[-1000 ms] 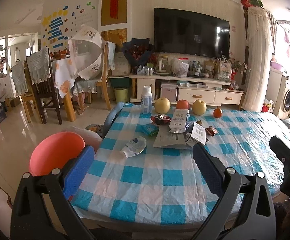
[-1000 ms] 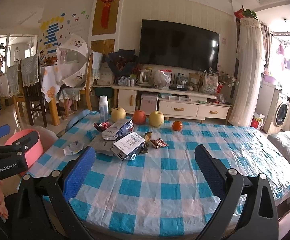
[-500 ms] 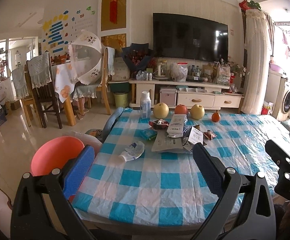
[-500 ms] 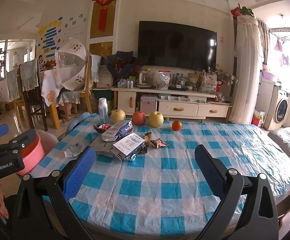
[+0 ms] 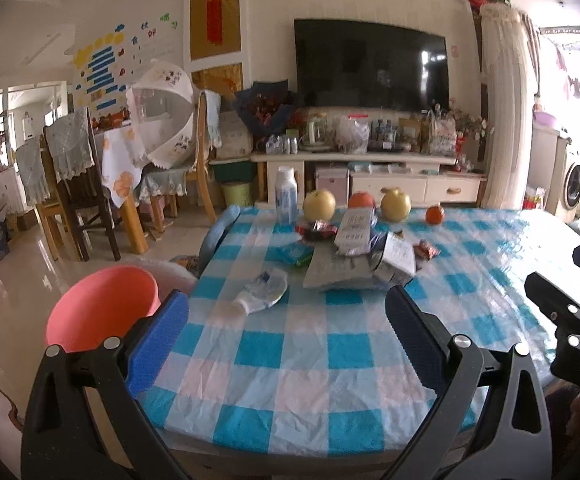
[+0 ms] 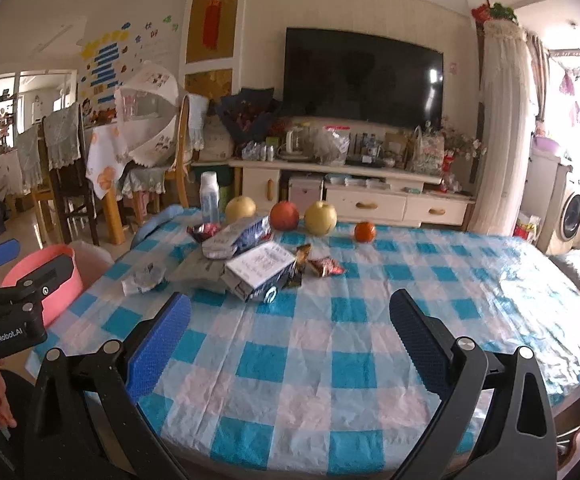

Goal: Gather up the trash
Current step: 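Reach the left tool to the clear plastic yogurt bottle and grasp it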

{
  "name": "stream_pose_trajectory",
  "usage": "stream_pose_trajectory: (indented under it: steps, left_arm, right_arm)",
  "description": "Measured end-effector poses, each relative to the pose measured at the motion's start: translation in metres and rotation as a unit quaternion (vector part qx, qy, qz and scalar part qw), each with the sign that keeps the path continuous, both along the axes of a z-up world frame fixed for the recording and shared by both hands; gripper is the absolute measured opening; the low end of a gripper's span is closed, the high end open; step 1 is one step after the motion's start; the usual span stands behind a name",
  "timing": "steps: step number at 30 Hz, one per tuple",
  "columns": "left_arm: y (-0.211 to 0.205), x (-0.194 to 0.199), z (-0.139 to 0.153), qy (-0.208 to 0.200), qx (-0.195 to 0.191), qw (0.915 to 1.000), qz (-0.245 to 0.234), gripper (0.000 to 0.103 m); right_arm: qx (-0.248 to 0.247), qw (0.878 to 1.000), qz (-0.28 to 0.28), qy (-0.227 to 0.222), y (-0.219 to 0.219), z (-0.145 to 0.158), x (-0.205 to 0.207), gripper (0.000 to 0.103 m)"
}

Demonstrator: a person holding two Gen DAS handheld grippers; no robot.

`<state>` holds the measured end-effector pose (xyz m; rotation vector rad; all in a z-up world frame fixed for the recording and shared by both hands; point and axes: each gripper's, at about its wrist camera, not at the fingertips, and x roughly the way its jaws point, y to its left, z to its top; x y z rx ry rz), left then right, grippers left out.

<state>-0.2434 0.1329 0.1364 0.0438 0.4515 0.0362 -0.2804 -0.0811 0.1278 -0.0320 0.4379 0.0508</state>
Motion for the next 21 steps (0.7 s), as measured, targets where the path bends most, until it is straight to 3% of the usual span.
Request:
stream_pose_trajectory:
  steps: [6,12,21]
  left_arm:
    - [0.022,0.024,-0.034,0.043,-0.025,0.9988,-0.003,0.099]
    - [0.043,0.054,-0.047,0.061,-0.030,0.9976,-0.011,0.099]
    - [0.051,0.119,-0.063,0.091,0.033,0.9941,-0.049,0.099]
  right_arm:
    - [0.026,0.998,0.031,0.052,-0.003,-0.036,0.024,0.099]
    - [0.115,0.985,0.045,0.118,-0.022,-0.055,0.055,0.099]
    - [0.231,0.958,0.064,0.155,-0.046,-0.068,0.105,0.099]
